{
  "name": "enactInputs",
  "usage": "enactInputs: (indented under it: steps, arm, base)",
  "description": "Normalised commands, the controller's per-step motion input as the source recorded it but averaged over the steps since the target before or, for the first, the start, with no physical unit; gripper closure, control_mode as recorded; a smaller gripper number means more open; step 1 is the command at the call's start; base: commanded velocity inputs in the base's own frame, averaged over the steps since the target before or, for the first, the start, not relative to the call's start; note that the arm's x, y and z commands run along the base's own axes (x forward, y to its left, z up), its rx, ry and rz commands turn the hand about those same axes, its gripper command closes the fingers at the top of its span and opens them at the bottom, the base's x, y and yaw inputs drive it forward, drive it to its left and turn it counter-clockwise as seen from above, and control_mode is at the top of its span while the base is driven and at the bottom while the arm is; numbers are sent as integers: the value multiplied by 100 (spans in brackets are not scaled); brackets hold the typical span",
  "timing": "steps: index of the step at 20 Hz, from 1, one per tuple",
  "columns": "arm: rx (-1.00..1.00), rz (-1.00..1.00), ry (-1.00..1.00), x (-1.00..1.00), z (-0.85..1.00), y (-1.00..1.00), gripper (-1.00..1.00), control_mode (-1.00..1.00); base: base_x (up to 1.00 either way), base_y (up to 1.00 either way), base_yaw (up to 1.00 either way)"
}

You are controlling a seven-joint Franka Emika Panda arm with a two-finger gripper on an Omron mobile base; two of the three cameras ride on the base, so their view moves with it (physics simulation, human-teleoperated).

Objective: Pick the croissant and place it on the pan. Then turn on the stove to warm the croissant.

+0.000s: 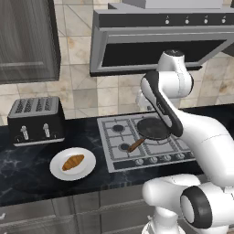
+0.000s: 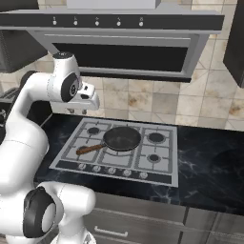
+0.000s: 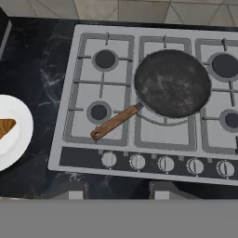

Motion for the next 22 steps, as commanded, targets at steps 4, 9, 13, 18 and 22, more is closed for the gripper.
enactInputs:
  steps: [4,9,13,18,22]
  arm:
    - [0,0,0,0,0,19,-100,-100]
    - [0,0,0,-13,-5,59,-100,-100]
    - [1,0,0,-33,-12,59,-100,-100]
    - [7,0,0,-29,-30,78,-100,-100]
    - [9,0,1,-11,-38,78,-100,-100]
  base:
    - [0,0,0]
    - [0,0,0]
    - [0,0,0]
    - [0,0,0]
    - [0,0,0]
